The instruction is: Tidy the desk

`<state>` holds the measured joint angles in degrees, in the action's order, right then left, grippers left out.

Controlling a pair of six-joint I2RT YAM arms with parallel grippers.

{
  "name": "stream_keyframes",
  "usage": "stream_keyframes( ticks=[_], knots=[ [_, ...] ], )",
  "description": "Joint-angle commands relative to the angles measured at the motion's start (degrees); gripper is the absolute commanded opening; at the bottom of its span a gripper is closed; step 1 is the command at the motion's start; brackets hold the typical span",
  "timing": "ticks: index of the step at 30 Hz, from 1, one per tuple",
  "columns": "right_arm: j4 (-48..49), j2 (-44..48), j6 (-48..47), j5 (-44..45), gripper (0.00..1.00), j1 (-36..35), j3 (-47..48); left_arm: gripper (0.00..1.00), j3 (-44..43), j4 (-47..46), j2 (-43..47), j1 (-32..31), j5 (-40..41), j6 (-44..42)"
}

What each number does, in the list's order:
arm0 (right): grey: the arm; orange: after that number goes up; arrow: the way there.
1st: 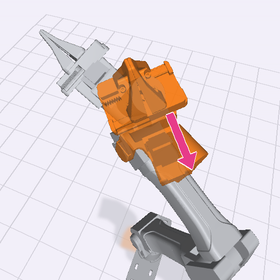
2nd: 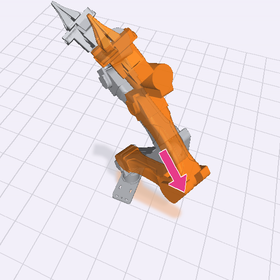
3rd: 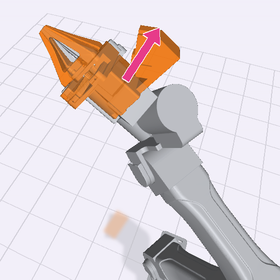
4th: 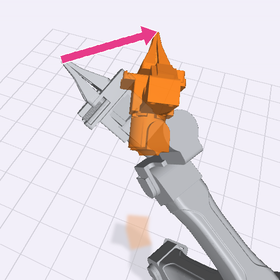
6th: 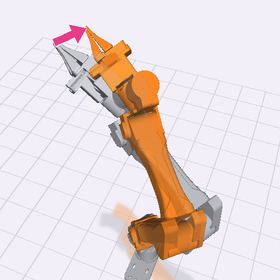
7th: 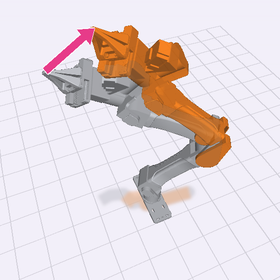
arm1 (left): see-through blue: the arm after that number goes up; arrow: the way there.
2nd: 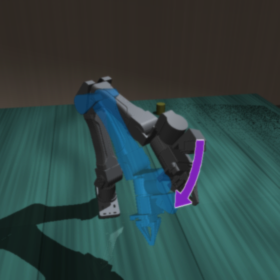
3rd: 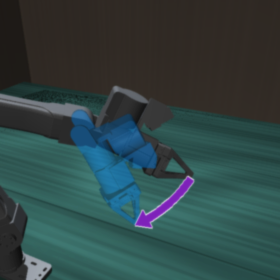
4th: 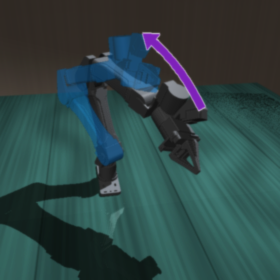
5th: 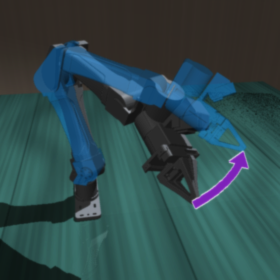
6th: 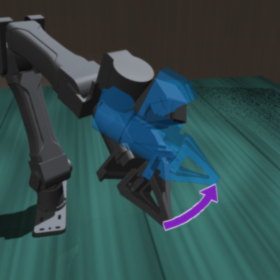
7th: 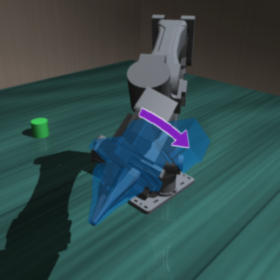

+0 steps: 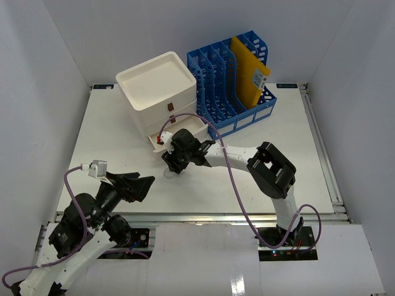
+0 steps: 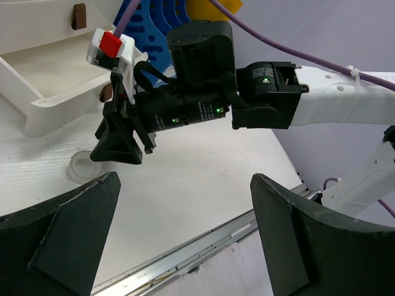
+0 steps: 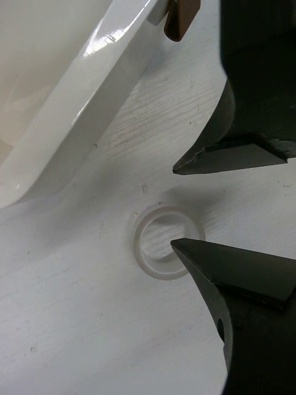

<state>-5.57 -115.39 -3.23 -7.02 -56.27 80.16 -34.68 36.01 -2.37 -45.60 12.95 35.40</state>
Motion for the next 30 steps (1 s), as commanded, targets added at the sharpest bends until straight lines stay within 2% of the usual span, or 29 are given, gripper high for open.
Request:
stream_keyframes(
  ticks=[1, 11, 20, 25, 30],
  knots=[
    [1.08, -1.79, -0.37, 2.52, 0.51, 0.11, 0.92, 0.98, -0.57, 0.37, 0.17, -0.01, 0.26, 0.31],
    [1.01, -3.54, -1.47, 1.89, 0.39, -0.07, -0.57, 0.98, -0.3, 0.45, 0.88, 0.0, 0.5, 0.73],
    [1.17, -1.65, -4.75, 3.33, 0.2, -0.07, -4.21, 0.98, -0.22, 0.37, 1.14, -0.01, 0.41, 0.88],
    [1.6, 4.14, -16.51, 2.6, 0.08, 0.3, -6.07, 0.98, -0.21, 0.28, 1.4, -0.01, 0.14, 0.9],
    [0.61, 9.51, -27.01, -2.84, 0.08, 2.23, -6.12, 0.98, -0.07, 0.23, 1.25, 0.02, -0.17, 0.9]
  ],
)
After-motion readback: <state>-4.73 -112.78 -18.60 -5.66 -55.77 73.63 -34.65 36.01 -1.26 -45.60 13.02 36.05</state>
